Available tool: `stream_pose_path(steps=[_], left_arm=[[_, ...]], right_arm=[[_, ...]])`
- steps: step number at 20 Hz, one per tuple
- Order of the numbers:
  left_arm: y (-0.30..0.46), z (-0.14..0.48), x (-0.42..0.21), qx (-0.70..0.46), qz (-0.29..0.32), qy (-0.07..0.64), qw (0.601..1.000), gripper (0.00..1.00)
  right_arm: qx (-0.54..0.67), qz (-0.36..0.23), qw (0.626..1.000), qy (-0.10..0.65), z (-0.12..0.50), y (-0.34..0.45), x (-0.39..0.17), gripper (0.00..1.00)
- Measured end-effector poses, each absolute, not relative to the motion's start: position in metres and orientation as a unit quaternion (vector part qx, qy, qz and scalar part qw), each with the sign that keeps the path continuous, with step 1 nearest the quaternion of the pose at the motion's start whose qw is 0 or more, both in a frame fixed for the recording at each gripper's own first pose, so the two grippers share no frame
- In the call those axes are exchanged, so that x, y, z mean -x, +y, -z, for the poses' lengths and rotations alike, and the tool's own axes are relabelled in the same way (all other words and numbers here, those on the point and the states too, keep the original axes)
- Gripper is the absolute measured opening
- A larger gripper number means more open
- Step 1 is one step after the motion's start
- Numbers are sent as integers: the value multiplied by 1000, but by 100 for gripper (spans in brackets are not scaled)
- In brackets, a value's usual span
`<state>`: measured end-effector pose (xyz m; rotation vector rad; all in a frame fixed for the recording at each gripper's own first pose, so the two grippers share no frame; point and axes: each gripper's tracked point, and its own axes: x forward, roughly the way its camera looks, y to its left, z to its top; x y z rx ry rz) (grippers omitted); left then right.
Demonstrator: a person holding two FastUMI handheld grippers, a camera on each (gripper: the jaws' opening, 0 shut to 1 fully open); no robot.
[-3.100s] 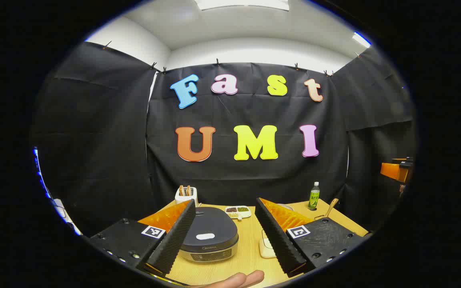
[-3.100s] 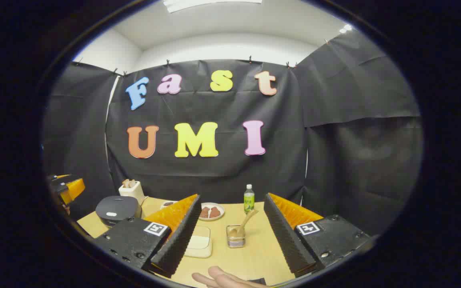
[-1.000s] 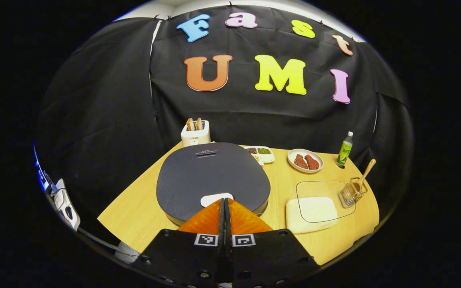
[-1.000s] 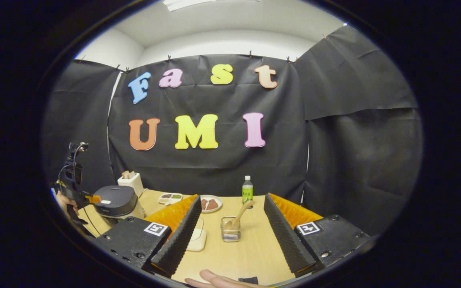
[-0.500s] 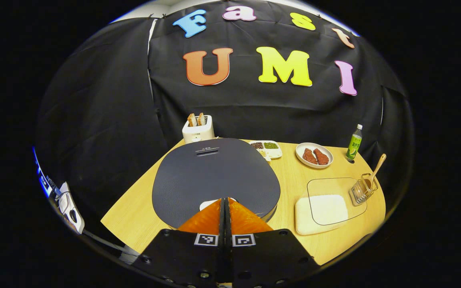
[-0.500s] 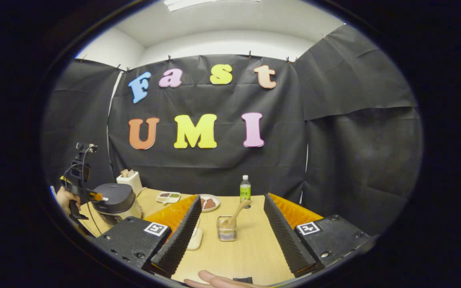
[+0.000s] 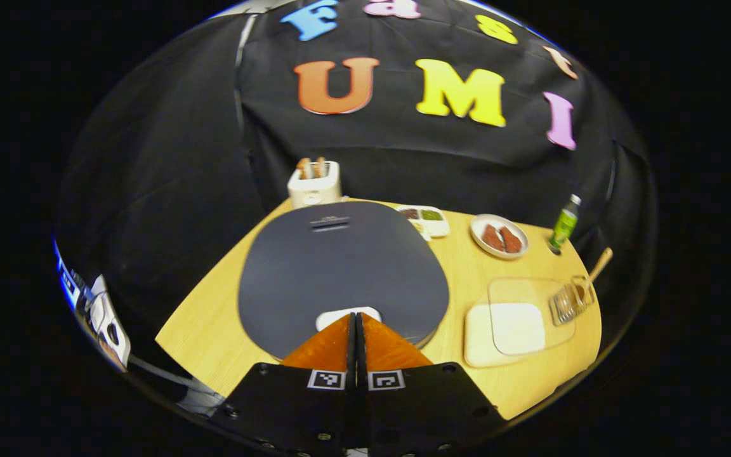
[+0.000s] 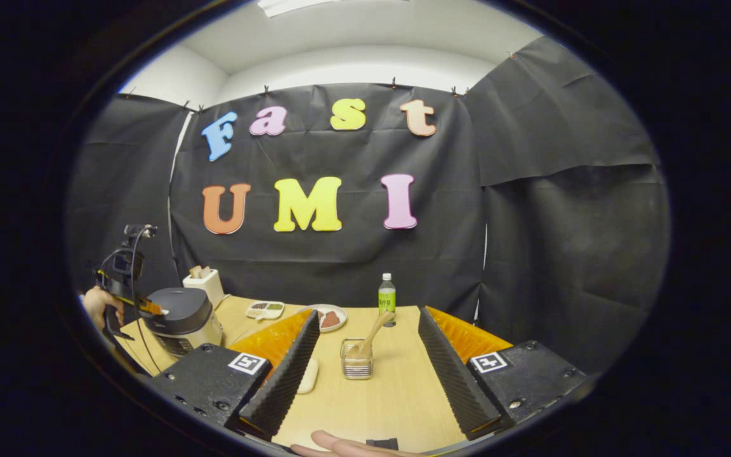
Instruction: Close the left gripper, press the button to open the rice cooker; take a wooden spoon from the chopstick holder with the right hand, scoop a spoonful of rice and pour it into the rice cooker, then put the wooden spoon back into the chopstick holder.
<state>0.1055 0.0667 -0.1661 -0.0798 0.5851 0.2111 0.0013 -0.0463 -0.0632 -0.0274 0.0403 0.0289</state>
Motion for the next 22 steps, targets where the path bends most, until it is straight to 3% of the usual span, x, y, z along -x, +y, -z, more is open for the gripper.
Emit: stream_pose_path(steps=[10, 14, 18, 19, 20, 21, 22], left_arm=[[56, 188, -99, 34, -81, 329, 940, 0], [53, 159, -94, 24, -59, 294, 954, 0], [56, 100, -91, -4, -80, 194, 978, 88], [58, 91, -87, -11, -87, 183, 979, 90], [50, 82, -78, -5, -85, 183, 979, 81], [42, 74, -70, 5, -77, 178, 981, 95], [37, 66, -64, 14, -70, 171, 983, 95]], right_arm=[[14, -17, 999, 29, 71, -36, -3, 99], [34, -12, 999, 16, 63, -34, -4, 99], [34, -5, 999, 18, 71, -34, -13, 100], [34, -3, 999, 22, 75, -35, -16, 100], [36, -1, 999, 25, 80, -35, -19, 100], [37, -1, 999, 28, 84, -33, -23, 100], [38, -3, 999, 31, 89, -31, -27, 100]])
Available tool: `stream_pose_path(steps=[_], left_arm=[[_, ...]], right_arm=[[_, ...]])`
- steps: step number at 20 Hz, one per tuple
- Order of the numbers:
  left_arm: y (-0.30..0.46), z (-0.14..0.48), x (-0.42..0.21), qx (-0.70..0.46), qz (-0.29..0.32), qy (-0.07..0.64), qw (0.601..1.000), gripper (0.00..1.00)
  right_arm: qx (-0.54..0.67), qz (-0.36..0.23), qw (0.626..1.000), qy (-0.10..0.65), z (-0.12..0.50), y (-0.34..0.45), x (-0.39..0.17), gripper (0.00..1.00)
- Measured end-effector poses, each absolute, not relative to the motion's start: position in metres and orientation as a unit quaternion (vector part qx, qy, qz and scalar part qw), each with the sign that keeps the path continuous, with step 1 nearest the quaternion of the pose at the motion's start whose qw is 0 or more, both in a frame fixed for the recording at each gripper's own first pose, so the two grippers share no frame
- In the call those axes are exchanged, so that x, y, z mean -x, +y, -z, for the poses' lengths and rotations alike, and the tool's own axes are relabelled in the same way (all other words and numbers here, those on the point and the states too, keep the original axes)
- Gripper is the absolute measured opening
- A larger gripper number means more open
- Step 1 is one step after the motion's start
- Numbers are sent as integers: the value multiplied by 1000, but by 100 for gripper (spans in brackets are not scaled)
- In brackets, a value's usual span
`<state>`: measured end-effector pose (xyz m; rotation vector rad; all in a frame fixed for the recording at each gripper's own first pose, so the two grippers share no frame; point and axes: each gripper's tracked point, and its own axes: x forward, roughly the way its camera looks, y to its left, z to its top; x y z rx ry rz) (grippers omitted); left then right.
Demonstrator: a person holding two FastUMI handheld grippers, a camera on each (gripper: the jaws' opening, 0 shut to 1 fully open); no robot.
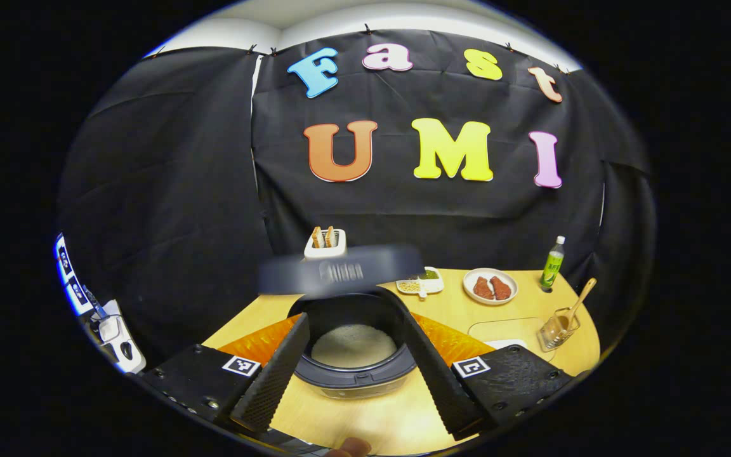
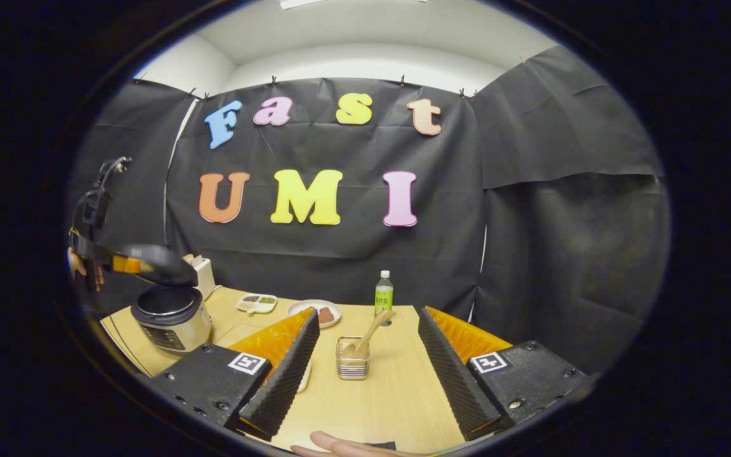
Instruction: Close the left gripper, press the button to open the rice cooker; take a wooden spoon from the chopstick holder with the right hand, scoop a spoonful of rice and pour it into the rice cooker, then put the wooden spoon back into the chopstick holder.
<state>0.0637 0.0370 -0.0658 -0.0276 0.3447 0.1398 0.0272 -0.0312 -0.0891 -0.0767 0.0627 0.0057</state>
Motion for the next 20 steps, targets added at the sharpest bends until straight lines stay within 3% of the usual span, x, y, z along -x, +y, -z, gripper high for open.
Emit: stream_pose_path(steps=[12, 20], left_arm=[[23, 25, 1, 9, -51, 38, 998, 95], [4, 29, 35, 9, -32, 0, 999, 95]], right_arm=[[-9, 11, 997, 73, 175, -71, -135, 100], [-32, 1, 995, 95, 220, -72, -198, 100]])
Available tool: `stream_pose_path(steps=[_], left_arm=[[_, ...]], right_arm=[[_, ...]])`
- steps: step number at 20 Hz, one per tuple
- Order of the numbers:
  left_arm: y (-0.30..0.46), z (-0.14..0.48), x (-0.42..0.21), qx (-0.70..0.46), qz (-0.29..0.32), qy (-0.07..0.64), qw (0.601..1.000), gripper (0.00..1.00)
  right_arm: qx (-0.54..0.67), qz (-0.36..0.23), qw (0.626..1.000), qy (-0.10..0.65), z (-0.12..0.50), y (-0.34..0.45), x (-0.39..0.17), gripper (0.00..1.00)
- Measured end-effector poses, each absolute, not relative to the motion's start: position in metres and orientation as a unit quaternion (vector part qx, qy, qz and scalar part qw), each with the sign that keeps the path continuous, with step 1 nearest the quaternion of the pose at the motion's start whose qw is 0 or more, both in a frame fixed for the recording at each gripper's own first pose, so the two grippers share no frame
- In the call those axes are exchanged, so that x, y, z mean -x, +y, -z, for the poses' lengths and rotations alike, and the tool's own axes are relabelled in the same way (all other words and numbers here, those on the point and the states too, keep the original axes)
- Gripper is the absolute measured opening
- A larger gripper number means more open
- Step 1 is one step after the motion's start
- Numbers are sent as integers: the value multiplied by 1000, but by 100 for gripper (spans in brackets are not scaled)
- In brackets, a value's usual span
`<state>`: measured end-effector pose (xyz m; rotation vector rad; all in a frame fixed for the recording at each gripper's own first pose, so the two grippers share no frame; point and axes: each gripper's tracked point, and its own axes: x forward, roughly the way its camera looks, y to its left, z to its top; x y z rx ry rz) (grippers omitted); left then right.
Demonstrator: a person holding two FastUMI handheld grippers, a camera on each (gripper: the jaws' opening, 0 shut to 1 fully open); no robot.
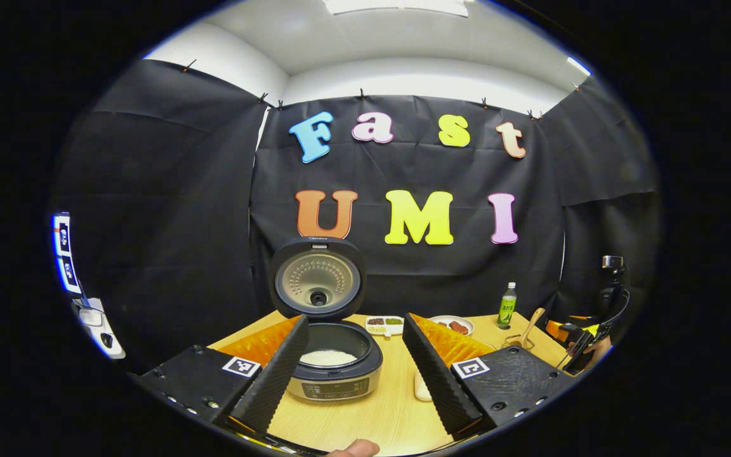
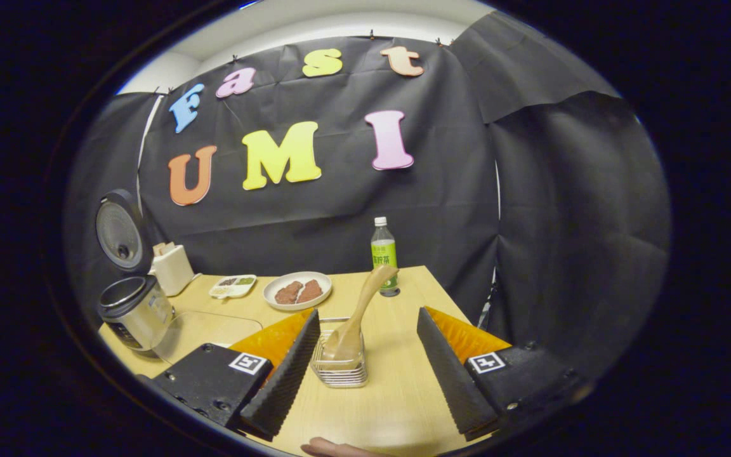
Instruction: Close the left gripper, press the button to open the rice cooker; take a wooden spoon from the chopstick holder with the right hand, scoop a spoonful of rice and pour it into the rice cooker, then put the wooden spoon back into the chopstick holder.
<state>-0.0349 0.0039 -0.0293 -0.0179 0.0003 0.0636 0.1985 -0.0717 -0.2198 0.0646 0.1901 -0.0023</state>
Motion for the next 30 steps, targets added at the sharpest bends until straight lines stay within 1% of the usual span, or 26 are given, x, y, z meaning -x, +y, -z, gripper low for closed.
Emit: stream_pose_path(steps=[3, 5, 7, 8, 9, 10, 11, 12, 13, 15, 16, 17, 18, 20, 21, 22, 23, 24, 25, 27, 30], left_arm=[[-1, 35, 35, -5, -33, -13, 999, 95], [-1, 38, 34, -13, -38, -17, 999, 94], [-1, 41, 32, -22, -43, -20, 999, 94], [-3, 42, 30, -23, -45, -21, 999, 94], [-5, 44, 30, -24, -44, -20, 999, 94], [-5, 47, 29, -25, -44, -18, 999, 94], [-4, 48, 28, -25, -48, -18, 998, 94], [-3, 48, 28, -26, -49, -19, 998, 94], [-4, 50, 28, -28, -49, -17, 998, 94], [-7, 56, 29, -28, -46, -9, 999, 94], [-10, 59, 30, -24, -43, -8, 999, 94], [-13, 61, 30, -21, -40, -6, 999, 94], [-13, 63, 32, -17, -38, -7, 999, 94], [-14, 69, 36, -16, -40, -5, 999, 94], [-14, 71, 36, -17, -41, -4, 999, 94], [-18, 73, 37, -16, -35, -2, 999, 94], [-21, 75, 38, -14, -30, 1, 999, 94], [-19, 76, 40, -11, -26, 2, 1000, 94], [-18, 77, 42, -9, -25, 3, 1000, 94], [-13, 79, 46, -6, -26, 9, 1000, 94], [-8, 78, 56, 2, -21, 8, 1000, 94]], right_arm=[[-49, -10, 993, 108, 238, -67, -216, 99], [-54, -29, 993, 104, 241, -58, -230, 98], [-55, -34, 993, 96, 242, -55, -248, 97], [-51, -28, 993, 100, 243, -55, -259, 97], [-55, -26, 992, 108, 249, -55, -269, 92], [-62, -26, 991, 120, 252, -52, -279, 97], [-69, -24, 988, 135, 255, -51, -287, 97], [-82, -19, 986, 141, 255, -53, -295, 93], [-92, -22, 985, 144, 252, -50, -302, 97], [-94, -12, 983, 155, 254, -53, -316, 95], [-93, -11, 982, 165, 259, -53, -322, 89], [-95, -18, 980, 171, 262, -52, -326, 91], [-89, -35, 978, 185, 269, -47, -330, 88], [-85, -58, 972, 209, 284, -43, -331, 62], [-95, -65, 972, 207, 283, -44, -330, 33], [-107, -67, 972, 197, 278, -44, -328, 34], [-120, -67, 972, 189, 271, -45, -320, 27], [-129, -71, 972, 182, 267, -42, -319, 23], [-126, -73, 974, 173, 259, -41, -312, 17], [-107, -77, 980, 152, 245, -36, -305, 13], [-87, -65, 988, 111, 210, -36, -293, 11]])
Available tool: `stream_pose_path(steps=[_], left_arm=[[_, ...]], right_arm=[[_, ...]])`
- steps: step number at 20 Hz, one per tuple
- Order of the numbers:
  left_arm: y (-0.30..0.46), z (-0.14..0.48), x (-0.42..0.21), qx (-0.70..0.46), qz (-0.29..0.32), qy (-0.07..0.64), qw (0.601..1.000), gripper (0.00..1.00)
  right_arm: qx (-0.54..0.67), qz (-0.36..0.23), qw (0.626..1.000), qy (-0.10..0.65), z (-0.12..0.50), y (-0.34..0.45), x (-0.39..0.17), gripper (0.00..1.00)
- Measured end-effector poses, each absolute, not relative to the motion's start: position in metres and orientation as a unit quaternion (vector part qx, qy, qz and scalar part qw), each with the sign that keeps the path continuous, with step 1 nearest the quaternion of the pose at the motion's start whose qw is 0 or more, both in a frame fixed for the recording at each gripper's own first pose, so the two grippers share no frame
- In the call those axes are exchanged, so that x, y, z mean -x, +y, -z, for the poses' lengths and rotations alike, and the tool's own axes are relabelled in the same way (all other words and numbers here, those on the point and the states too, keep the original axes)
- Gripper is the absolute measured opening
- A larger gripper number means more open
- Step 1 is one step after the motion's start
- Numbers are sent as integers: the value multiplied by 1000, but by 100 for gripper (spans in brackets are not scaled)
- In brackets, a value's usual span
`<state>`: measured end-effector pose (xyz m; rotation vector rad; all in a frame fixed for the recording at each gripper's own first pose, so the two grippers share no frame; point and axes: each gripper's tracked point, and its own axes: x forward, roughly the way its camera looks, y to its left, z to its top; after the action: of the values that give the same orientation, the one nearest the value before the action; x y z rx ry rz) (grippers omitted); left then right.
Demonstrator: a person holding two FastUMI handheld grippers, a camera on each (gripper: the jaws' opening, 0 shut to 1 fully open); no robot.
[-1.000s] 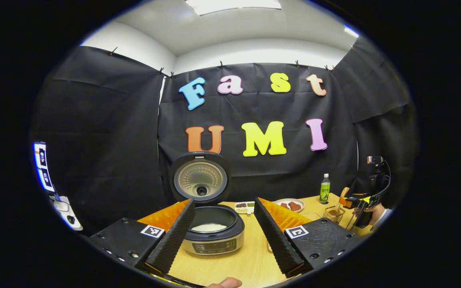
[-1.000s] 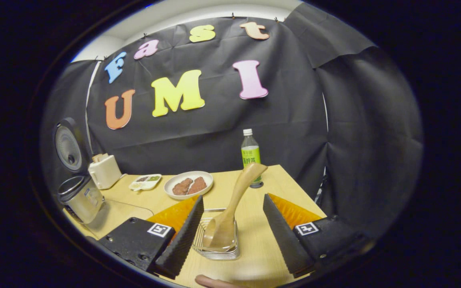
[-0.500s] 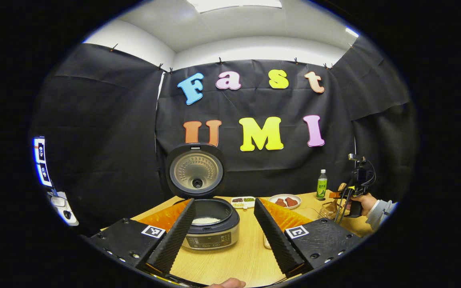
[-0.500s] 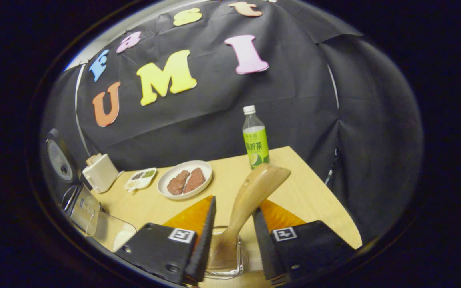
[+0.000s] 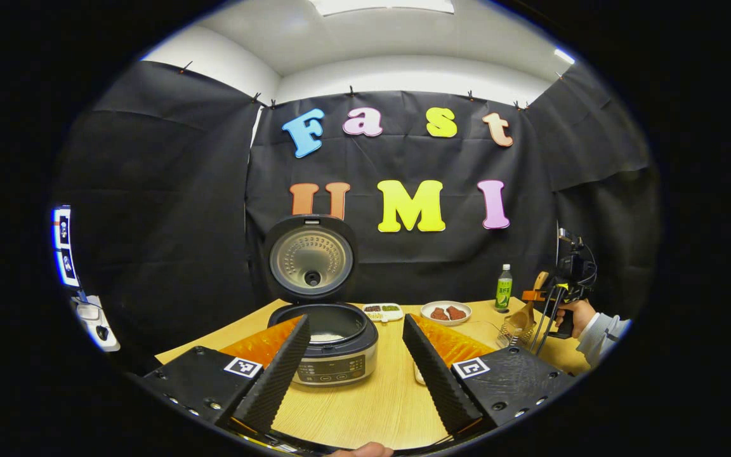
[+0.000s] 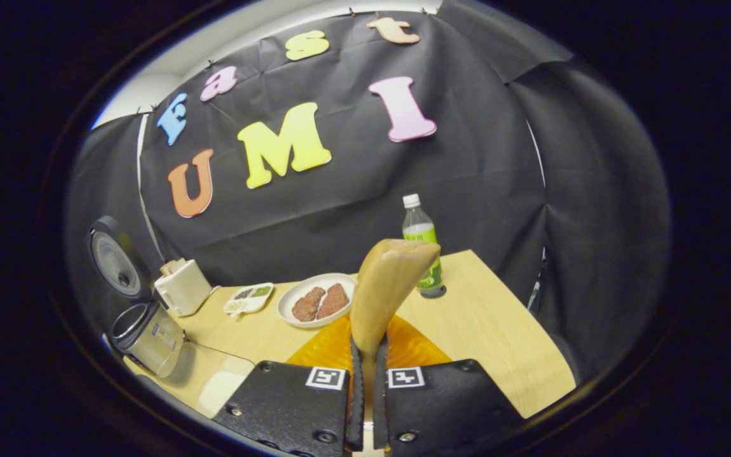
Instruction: Close the left gripper, press the button to open the rice cooker; take a wooden spoon from the chopstick holder with the right hand, scoop a spoonful of rice and pour it into the rice cooker, then put the wooden spoon back into the chopstick holder.
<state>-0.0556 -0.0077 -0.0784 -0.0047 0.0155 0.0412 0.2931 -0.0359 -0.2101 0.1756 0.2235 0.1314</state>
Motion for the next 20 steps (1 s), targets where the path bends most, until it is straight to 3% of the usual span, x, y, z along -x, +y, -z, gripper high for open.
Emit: stream_pose_path(steps=[9, 16, 20], left_arm=[[15, 73, 82, 9, -13, 5, 1000, 94], [25, 60, 100, 9, -18, -9, 1000, 94], [27, 67, 100, 8, -19, 1, 1000, 94]], right_arm=[[-41, -84, 995, 37, 126, 22, -238, 11], [-17, -121, 992, 45, 145, 104, -219, 11], [-3, -85, 994, 72, 193, 127, -226, 11]])
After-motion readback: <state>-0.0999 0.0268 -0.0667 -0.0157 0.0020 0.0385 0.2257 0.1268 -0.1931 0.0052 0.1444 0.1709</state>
